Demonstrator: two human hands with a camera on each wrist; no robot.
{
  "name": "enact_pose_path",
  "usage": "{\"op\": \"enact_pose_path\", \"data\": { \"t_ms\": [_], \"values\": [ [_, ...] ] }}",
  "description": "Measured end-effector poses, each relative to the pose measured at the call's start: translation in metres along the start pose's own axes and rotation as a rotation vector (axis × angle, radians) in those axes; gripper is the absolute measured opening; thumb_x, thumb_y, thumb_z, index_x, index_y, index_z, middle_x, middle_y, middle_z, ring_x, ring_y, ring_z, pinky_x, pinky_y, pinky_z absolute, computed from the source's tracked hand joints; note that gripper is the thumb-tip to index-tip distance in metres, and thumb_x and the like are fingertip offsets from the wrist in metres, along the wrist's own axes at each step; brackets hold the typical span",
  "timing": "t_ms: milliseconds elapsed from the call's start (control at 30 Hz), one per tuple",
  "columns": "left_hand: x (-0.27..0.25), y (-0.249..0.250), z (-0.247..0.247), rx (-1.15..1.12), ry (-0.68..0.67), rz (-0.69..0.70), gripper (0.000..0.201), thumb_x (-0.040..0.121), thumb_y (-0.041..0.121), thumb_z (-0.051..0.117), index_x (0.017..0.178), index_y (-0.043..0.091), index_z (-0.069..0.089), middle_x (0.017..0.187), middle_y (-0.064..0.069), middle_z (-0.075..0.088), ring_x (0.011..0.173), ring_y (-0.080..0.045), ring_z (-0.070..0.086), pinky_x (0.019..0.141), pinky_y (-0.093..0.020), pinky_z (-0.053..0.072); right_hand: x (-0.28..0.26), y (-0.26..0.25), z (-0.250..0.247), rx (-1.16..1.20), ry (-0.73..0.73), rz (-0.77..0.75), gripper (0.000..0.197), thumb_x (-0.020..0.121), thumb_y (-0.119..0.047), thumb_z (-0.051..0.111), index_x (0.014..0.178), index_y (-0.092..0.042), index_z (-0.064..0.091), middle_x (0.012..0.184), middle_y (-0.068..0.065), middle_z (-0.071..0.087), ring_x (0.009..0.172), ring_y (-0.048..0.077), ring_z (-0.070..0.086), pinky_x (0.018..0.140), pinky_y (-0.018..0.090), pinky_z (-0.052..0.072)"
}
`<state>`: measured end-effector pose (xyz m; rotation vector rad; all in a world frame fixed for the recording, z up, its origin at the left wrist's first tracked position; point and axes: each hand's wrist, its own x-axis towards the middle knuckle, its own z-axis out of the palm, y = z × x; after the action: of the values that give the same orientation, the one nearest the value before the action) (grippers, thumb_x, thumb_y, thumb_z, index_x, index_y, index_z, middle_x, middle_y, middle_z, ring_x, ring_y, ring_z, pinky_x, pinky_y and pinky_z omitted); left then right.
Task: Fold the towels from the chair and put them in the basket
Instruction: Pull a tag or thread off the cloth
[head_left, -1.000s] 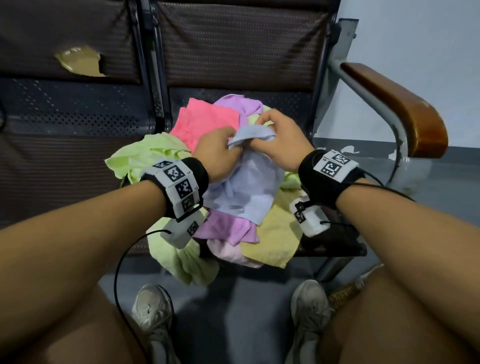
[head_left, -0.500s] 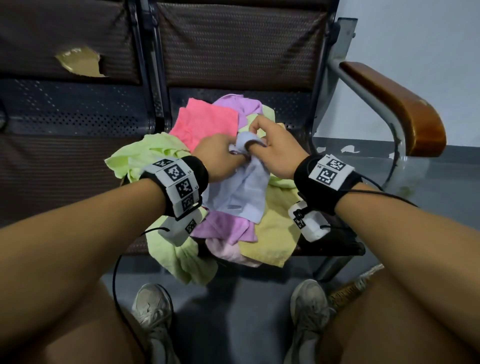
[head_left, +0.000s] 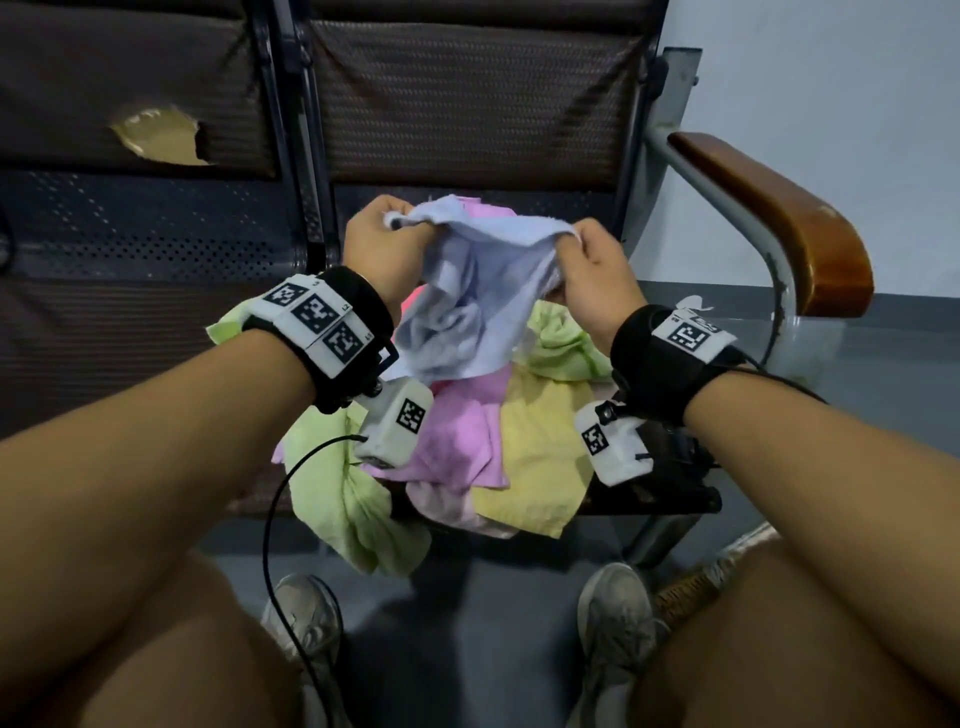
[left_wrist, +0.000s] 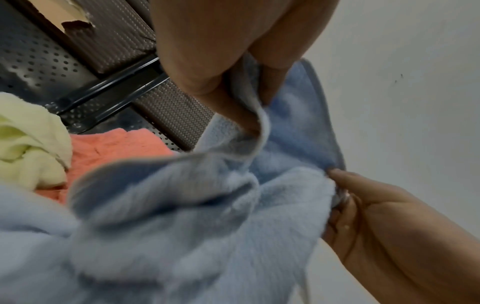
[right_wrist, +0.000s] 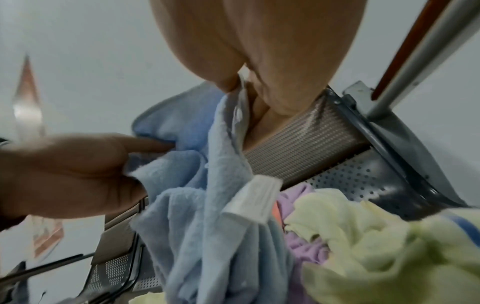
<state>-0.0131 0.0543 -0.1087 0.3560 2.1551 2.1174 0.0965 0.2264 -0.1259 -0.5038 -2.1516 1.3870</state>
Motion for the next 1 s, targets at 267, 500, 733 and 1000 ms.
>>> {"op": "enact_pose_path", "data": {
  "t_ms": [267, 500, 733, 1000],
  "values": [
    [0.004, 0.013, -0.001, -0.182, -0.023, -0.263, 0.019, 0.101, 0.021, 0.039, 0.085, 0.021, 0.05, 0.107, -0.009, 0.06, 0.091, -0.025, 0.063, 0.078, -0.036, 0.059, -0.022, -0.024, 0.004, -0.438, -0.247, -0.479, 0.033, 0.087, 0.001, 0.043, 0.097, -0.017, 0.068, 0.084, 0.005, 0.065, 0.068, 0.02, 0.056, 0.074, 0.034, 0.049],
    [-0.033, 0.032, 0.016, -0.389, -0.089, -0.318, 0.019, 0.093, 0.007, 0.048, 0.081, 0.008, 0.062, 0.062, -0.004, 0.062, 0.056, -0.018, 0.058, 0.057, -0.024, 0.049, -0.038, -0.022, 0.041, -0.64, -0.409, -0.16, 0.042, 0.09, -0.051, 0.057, 0.07, -0.015, 0.067, 0.072, 0.006, 0.065, 0.071, 0.023, 0.057, 0.065, 0.036, 0.046],
    [-0.031, 0.038, 0.008, -0.382, -0.111, -0.267, 0.017, 0.094, 0.008, 0.053, 0.096, 0.003, 0.069, 0.079, -0.011, 0.071, 0.068, -0.024, 0.069, 0.055, -0.027, 0.055, -0.016, -0.016, 0.047, -0.227, -0.139, 0.055, 0.028, 0.095, -0.009, 0.045, 0.069, -0.011, 0.055, 0.068, 0.006, 0.054, 0.069, 0.022, 0.051, 0.064, 0.032, 0.039],
    [-0.013, 0.025, -0.011, -0.309, 0.008, -0.193, 0.024, 0.101, 0.006, 0.036, 0.102, 0.01, 0.06, 0.078, -0.008, 0.069, 0.056, -0.014, 0.07, 0.052, -0.022, 0.056, -0.004, -0.02, 0.02, 0.304, 0.009, 0.138, 0.027, 0.09, -0.023, 0.052, 0.067, -0.014, 0.062, 0.066, 0.0, 0.061, 0.066, 0.012, 0.056, 0.064, 0.027, 0.046]
  ]
}}
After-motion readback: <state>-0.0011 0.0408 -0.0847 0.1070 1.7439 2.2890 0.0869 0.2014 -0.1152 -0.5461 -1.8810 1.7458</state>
